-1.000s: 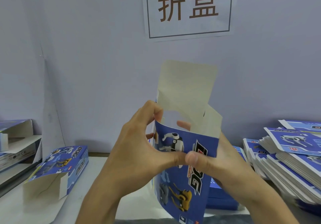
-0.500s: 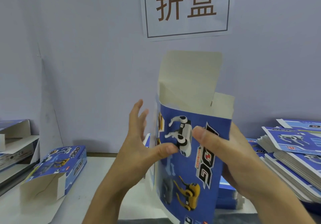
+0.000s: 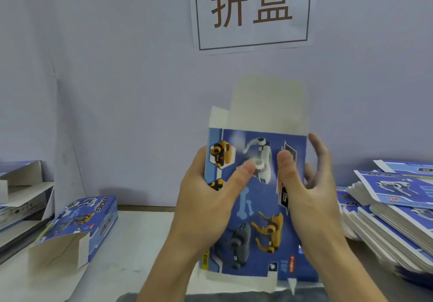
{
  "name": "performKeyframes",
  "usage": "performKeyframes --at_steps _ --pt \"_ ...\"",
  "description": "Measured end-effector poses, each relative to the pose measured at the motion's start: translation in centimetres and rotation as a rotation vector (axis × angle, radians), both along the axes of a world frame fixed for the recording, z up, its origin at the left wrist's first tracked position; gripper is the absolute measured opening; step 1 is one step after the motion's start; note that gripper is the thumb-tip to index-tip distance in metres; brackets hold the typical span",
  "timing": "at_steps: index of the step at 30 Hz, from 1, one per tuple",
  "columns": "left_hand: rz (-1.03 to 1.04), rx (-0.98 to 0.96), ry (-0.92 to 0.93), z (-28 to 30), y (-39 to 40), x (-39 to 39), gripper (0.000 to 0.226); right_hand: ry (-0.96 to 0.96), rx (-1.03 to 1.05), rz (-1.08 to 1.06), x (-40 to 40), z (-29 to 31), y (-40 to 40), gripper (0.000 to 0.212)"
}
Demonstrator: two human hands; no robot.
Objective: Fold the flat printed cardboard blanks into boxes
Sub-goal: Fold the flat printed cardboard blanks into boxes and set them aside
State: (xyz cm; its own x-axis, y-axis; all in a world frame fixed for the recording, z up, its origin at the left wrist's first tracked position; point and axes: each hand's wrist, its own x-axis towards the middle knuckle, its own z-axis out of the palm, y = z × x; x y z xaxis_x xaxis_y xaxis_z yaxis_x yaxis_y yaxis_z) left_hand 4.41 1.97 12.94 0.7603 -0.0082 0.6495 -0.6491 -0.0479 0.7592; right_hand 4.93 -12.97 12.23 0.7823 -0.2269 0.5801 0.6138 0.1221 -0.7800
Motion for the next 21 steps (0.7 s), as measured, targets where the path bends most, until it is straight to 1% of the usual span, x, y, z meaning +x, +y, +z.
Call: performKeyframes --at_steps 3,5,8,10,12,14,16,19,21 --pt "0.071 -0.056 0.033 -0.4 -0.5 0.6 0.047 0.013 -0.184 0.067 0.2 -0.5 -0.2 0.09" --pt "0.099 -0.033 0.038 -0.5 -0.5 0.7 0.048 0.005 -0.229 0.083 0.4 -0.8 -0.6 0.087" --pt "0.173 -0.01 -0.027 -0.6 -0.6 0.6 0.044 -0.035 -0.199 0.021 0.5 -0.9 -0.4 0.086" --pt "0.203 -0.024 -0.084 -0.5 -0.8 0.4 0.039 -0.033 -0.137 0.005 0.4 -0.7 -0.1 0.083" --pt "0.204 -0.064 -0.106 -0.4 -0.9 0.2 0.039 -0.033 -0.103 0.02 0.2 -0.4 -0.3 0.076" --pt "0.213 -0.127 -0.114 0.0 -1.0 0.0 0.043 0.0 -0.148 0.099 0.1 -0.2 -0.8 0.073" --pt "0.203 -0.166 -0.1 0.2 -0.9 0.1 0.044 0.045 -0.179 0.192 0.0 -0.1 -1.0 0.067" --pt "0.166 -0.182 -0.013 0.6 -0.5 0.1 0.047 0.01 -0.221 0.119 0.1 -0.1 -0.8 0.064" --pt "0.194 -0.18 0.004 0.7 0.0 0.1 0.043 0.002 -0.223 0.073 -0.1 0.2 -0.7 0.065"
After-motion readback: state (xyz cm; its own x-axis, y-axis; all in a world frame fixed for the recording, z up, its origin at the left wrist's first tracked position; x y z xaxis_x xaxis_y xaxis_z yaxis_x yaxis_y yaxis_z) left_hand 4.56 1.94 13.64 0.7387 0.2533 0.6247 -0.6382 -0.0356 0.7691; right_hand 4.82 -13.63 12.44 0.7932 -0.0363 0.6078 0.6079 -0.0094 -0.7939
